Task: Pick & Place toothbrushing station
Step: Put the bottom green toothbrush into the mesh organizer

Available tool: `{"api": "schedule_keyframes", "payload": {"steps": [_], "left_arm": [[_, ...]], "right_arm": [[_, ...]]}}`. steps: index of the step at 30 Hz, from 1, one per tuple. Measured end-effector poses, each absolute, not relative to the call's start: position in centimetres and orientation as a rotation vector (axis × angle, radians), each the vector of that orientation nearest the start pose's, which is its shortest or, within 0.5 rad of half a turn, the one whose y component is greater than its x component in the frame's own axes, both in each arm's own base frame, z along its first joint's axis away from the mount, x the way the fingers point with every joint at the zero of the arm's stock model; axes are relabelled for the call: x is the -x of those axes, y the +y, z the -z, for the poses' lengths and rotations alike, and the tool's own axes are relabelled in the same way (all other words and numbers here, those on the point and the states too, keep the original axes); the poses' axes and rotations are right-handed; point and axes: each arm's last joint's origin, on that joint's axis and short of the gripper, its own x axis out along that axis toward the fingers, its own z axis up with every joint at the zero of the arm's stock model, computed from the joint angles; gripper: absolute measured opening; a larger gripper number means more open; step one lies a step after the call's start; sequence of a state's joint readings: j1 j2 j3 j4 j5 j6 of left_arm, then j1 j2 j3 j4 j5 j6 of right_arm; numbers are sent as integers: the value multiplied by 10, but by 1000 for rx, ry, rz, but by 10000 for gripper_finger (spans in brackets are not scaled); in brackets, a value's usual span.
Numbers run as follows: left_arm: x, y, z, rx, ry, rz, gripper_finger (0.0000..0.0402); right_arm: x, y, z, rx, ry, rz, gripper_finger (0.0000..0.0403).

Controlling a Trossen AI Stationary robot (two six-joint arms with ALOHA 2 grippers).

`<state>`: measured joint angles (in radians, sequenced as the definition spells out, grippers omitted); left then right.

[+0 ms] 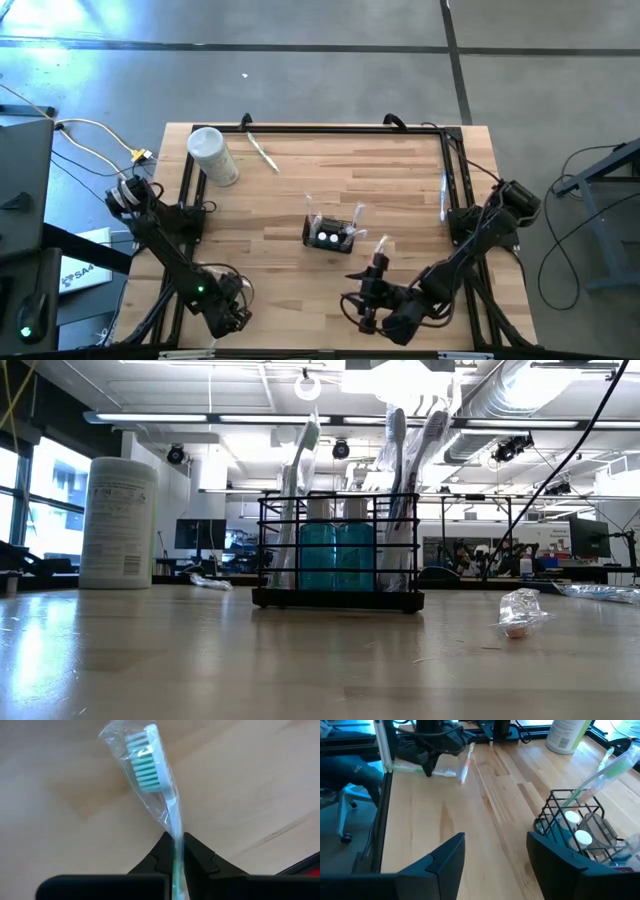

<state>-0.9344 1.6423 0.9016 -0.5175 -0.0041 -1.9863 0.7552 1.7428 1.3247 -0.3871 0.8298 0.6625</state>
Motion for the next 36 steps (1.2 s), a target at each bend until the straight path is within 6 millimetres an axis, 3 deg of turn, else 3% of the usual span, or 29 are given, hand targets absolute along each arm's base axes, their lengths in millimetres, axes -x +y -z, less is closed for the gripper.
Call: {"api": "schedule_keyframes", "payload": {"steps": [6,10,17,22,25,29,36], "left_arm": [[-181,-241,-176,952,1304,-472,14],[-182,-241,-200,823,1307,-509,14],[-185,-236,-271,546,1178,-531,14],[-184,-223,-327,295,973,-518,14],[-183,-217,-350,113,857,-474,14],[-185,-202,-366,-94,698,-467,14],[-181,-162,-375,-225,517,-586,14]], "right_arm": [[-294,237,-258,-123,510,217,203],[-296,238,-259,-147,507,197,203],[-296,237,-259,-211,500,217,203],[-295,236,-257,-255,507,236,203],[-295,237,-257,-270,508,240,203],[-294,238,-257,-272,507,238,203],[-294,238,-257,-278,505,241,203]]}}
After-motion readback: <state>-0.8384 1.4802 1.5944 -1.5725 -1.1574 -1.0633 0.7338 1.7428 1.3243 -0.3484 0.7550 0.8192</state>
